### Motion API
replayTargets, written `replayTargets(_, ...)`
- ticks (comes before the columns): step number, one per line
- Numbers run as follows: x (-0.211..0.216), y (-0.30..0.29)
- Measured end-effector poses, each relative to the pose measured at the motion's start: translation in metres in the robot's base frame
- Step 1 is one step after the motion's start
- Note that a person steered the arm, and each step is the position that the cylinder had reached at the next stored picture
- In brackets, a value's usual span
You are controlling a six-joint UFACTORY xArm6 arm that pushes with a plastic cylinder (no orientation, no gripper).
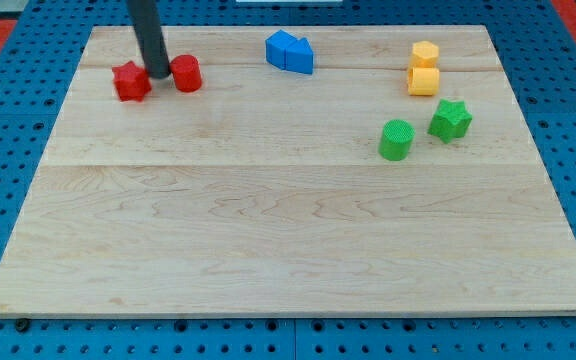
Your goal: Move the red star towards bottom left side
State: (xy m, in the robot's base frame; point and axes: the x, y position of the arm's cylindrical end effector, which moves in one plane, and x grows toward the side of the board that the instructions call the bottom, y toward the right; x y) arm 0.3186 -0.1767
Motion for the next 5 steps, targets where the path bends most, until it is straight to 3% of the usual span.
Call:
replayTargets(1, 0.029, -0.019)
replayTargets(2, -0.007, 0.004)
replayTargets(3, -0.024, -0.031)
replayTargets(5, 0.058, -0.057)
